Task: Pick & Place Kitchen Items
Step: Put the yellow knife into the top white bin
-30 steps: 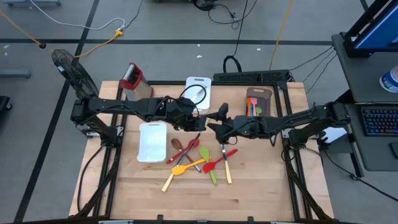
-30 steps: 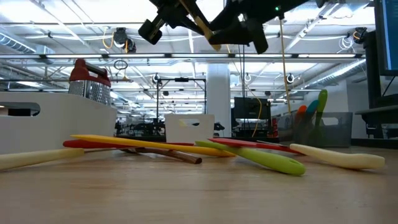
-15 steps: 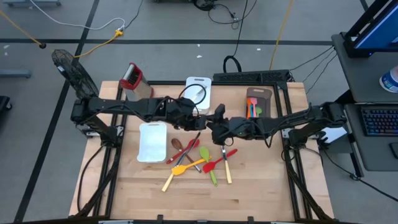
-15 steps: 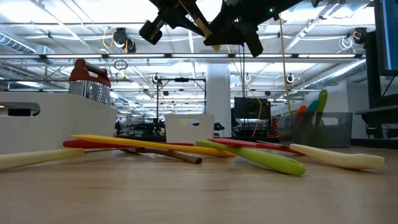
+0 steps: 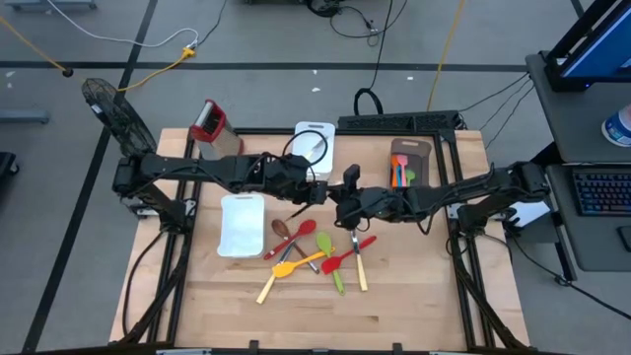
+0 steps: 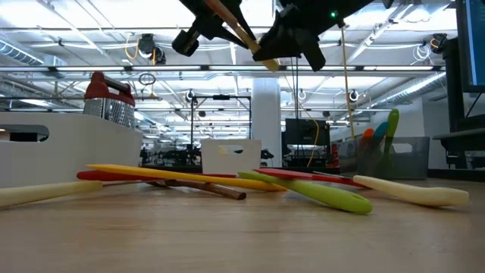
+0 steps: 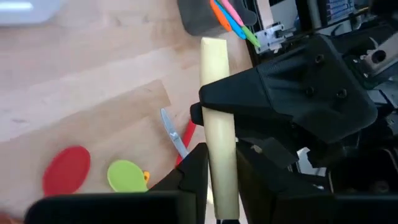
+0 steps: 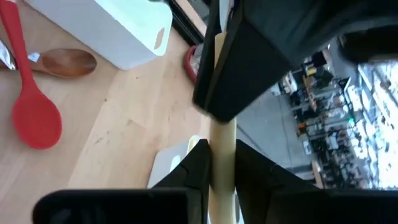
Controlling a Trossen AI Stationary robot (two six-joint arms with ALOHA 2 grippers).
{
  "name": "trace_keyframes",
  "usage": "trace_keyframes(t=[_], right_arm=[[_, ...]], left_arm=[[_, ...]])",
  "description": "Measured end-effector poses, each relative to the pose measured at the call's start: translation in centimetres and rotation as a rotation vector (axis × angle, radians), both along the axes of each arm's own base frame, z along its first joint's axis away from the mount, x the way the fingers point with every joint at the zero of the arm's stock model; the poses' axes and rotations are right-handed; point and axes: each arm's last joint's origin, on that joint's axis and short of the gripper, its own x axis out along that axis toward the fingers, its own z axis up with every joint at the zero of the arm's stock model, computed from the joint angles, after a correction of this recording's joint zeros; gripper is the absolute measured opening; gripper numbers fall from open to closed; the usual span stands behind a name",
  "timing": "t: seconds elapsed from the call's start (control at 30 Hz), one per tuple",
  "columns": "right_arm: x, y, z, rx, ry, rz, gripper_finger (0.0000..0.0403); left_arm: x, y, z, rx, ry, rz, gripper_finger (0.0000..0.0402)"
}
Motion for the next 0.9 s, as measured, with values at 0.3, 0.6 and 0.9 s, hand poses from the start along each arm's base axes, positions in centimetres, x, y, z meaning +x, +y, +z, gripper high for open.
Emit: trace_keyframes(t=[0.3, 0.6, 0.9], right_arm=[[-0.7, -0.1, -1.4, 0.058, 0.119, -0.035, 0.0040], [-1.6, -0.6, -2.8, 0.252, 0.233, -0.062, 0.0040], [-2.4, -4.2, -3.8, 0.908, 0.285, -0.148, 0.0040]], left_arm=[[0.0, 1.3, 0.1, 0.155, 0.005, 0.013, 0.0146], [-2.1, 4.6, 1.6, 0.422, 0.064, -0.087, 0.0171], [-6.8, 5.6, 5.5, 0.703, 0.098, -0.095, 0.0155]])
